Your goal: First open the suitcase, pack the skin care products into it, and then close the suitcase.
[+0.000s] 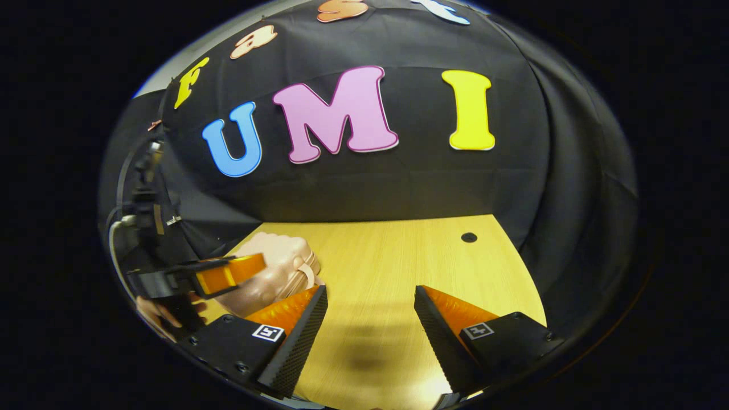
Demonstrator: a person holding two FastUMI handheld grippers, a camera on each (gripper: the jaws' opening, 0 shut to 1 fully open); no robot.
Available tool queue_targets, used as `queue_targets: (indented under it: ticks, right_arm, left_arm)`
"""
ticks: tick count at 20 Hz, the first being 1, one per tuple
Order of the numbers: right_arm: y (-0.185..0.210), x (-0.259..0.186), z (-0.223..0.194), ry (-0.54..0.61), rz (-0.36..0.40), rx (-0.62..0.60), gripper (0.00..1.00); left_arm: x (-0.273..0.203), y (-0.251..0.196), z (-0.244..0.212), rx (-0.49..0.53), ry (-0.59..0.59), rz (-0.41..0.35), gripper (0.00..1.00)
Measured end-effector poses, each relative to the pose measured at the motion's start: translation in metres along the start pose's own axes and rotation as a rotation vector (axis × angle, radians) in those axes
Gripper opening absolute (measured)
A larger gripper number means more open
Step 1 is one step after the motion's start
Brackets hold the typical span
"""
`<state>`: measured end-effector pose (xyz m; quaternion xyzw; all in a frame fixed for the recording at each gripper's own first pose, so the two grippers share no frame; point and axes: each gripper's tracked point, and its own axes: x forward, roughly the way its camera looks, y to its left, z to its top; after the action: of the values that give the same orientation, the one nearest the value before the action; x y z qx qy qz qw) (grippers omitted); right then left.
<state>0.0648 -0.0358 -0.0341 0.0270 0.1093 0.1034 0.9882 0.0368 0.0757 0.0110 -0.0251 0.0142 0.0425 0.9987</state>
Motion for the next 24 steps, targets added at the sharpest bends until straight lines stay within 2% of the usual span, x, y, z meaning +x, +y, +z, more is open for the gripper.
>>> queue_targets:
  ticks: [3, 5, 8, 11, 18, 24]
  right_arm:
    - [0.025, -0.010, 0.030, -0.084, -0.002, 0.011, 0.97]
    - [0.042, -0.021, 0.047, -0.131, -0.007, 0.015, 0.97]
    - [0.070, -0.048, 0.067, -0.218, 0.007, -0.006, 0.97]
    - [0.091, -0.067, 0.076, -0.281, 0.020, -0.040, 0.97]
    - [0.118, -0.074, 0.062, -0.264, 0.065, -0.048, 0.97]
    - [0.123, -0.079, 0.059, -0.269, 0.064, -0.062, 0.97]
  left_arm:
    - [-0.061, 0.015, 0.050, 0.055, -0.123, 0.016, 0.96]
    - [-0.095, 0.023, 0.069, 0.051, -0.175, 0.017, 0.96]
    - [-0.139, 0.030, 0.090, -0.004, -0.236, -0.001, 0.96]
    - [-0.165, 0.045, 0.087, 0.009, -0.282, 0.027, 0.96]
    - [-0.174, 0.057, 0.075, -0.023, -0.259, 0.064, 0.96]
    - [-0.180, 0.060, 0.076, -0.021, -0.273, 0.045, 0.96]
